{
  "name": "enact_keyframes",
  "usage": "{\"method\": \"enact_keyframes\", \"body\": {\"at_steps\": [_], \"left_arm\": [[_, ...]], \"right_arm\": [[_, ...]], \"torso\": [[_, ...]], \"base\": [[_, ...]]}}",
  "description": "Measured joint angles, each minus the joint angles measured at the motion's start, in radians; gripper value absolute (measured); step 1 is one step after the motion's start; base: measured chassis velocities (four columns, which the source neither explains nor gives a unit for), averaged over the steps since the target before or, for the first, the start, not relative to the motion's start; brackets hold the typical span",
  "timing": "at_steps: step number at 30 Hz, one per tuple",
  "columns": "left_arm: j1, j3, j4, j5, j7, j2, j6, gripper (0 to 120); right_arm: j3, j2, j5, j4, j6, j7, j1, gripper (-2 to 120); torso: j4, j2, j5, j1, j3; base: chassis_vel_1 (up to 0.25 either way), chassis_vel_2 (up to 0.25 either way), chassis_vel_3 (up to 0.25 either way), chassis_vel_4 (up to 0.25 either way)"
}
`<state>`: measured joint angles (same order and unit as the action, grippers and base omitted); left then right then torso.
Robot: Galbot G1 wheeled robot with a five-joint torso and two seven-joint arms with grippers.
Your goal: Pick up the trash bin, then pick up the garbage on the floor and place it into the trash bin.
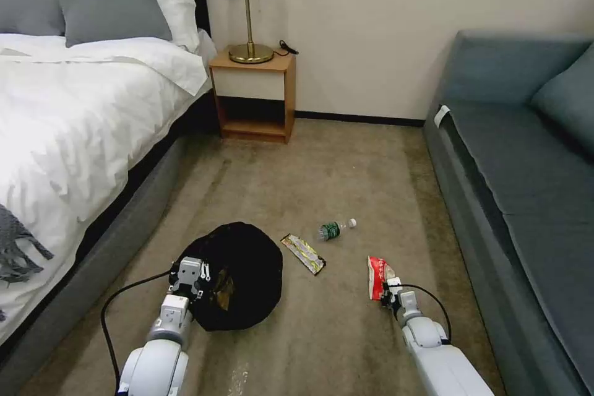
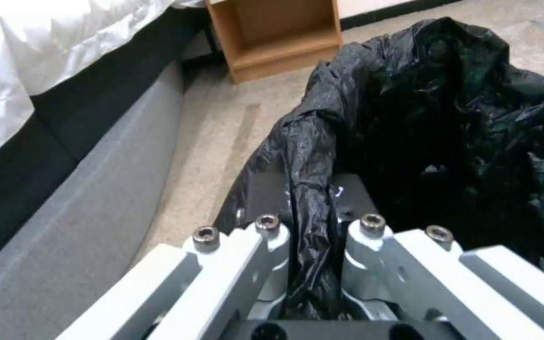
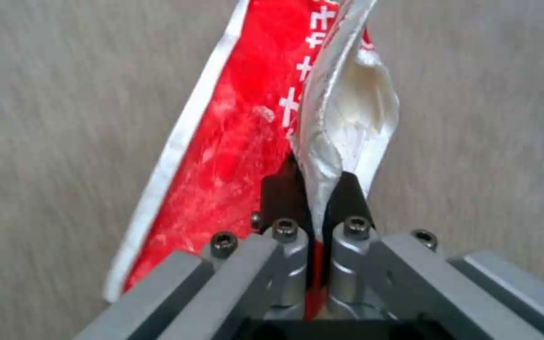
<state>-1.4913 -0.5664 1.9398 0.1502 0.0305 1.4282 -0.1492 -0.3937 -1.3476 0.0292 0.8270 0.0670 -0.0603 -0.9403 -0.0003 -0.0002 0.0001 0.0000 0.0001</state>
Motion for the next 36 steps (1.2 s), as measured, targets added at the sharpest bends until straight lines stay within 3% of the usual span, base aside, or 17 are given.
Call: {"method": "enact_keyframes", "body": {"at_steps": [8, 17, 30, 36], "left_arm": [[0.001, 0.002, -0.002, 0.006, 0.0, 0.005, 0.0, 5], [-0.002, -0.003, -0.007, 0.006, 0.001, 0.005, 0.002, 5], [0.0, -0.001, -0.003, -0.005, 0.002, 0.01, -0.001, 5], [0.0, 0.0, 0.004, -0.008, 0.002, 0.014, -0.002, 5]], "right_arm": [[0.015, -0.009, -0.009, 0.038, 0.093, 0.01, 0.005, 0], [0.026, -0.019, -0.049, 0.122, 0.126, 0.034, -0.002, 0], [0.146, -0.007, -0.023, 0.515, 0.05, 0.042, -0.132, 0], [0.193, -0.01, -0.021, 0.612, 0.013, 0.047, -0.171, 0]], "torso": [[0.0002, 0.0, -0.0001, 0.0, 0.0], [0.0003, 0.0, -0.0003, 0.0, 0.0], [0.0003, 0.0, -0.0003, 0.0, 0.0], [0.0003, 0.0, -0.0003, 0.0, 0.0]], "base": [[0.0, 0.0, 0.0, 0.0], [0.0, 0.0, 0.0, 0.0], [0.0, 0.0, 0.0, 0.0], [0.0, 0.0, 0.0, 0.0]]}}
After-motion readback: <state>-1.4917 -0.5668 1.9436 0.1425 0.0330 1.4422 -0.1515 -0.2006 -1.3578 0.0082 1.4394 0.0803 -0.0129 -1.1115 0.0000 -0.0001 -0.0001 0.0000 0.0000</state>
